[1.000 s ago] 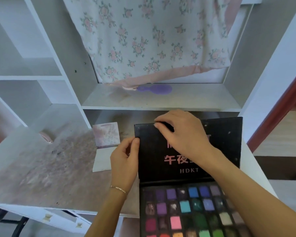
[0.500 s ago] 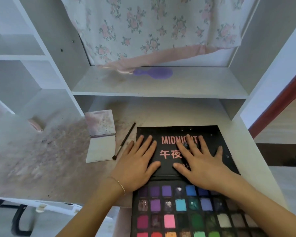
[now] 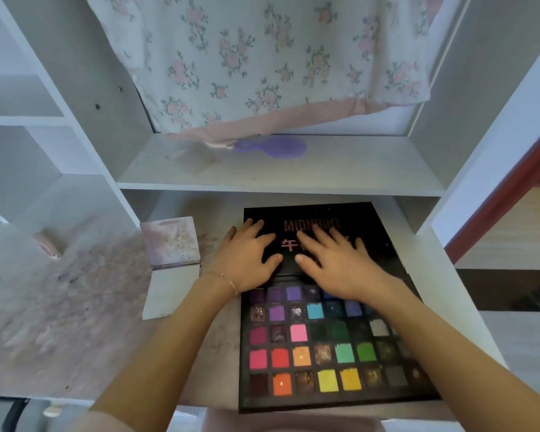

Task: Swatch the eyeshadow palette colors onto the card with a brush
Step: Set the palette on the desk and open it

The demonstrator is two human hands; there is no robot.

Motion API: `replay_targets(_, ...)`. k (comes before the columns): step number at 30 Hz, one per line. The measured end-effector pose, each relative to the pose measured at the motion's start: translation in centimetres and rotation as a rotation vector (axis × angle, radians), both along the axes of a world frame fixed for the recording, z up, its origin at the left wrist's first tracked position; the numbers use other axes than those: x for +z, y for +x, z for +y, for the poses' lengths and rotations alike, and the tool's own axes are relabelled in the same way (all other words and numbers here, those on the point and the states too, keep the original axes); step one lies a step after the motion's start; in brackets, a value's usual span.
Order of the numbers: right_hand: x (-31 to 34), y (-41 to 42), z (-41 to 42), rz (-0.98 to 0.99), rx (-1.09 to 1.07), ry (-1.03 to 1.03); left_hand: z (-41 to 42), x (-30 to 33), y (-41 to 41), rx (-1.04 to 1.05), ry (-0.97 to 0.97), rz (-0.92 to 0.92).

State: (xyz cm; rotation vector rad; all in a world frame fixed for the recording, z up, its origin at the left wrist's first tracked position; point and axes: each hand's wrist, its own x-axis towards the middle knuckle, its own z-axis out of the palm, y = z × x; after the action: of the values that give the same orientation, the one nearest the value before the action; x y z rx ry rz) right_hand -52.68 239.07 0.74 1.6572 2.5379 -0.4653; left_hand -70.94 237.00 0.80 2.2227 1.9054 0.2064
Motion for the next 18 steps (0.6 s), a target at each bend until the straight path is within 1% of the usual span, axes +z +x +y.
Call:
replay_targets(2,-0.3,-0.4,-1.7,0.02,0.047,-0.01,-1.7,0.3,-0.2,0.075,0.187,-0.2)
replay_targets(3,-0.5,-0.5,-2.2,-0.004,0.063,-0.02,-2.8,0.6,-0.4,0.11,0.273,-0.284)
replay_targets(5,-0.6,-0.5,-2.1,-0.06,0.076,-0.03,-4.6,0.7,-0.9,0.156,0.385,-0.39)
replay_targets(12,-0.2,-1.1,-0.4,-0.024,0.053,-0.042,-8.2,0.0,-4.2,0.407,0.488,-0.489)
replay_targets(14,0.0,-1.8,-0.5,-0.008,0.036,0.014,-8.7,-0.2,-5.8,0.476,0.543,-0.509)
replay_targets(16,0.3,-3.1,-0.6,0.05,0.044,0.091,-8.9,-0.4,-7.6,0.554,0.578,-0.515)
replay_targets(18,0.8,-4.7,-0.9,0.158,0.121,0.138,-8.8,-0.8,-9.4,0.641,0.569,-0.534)
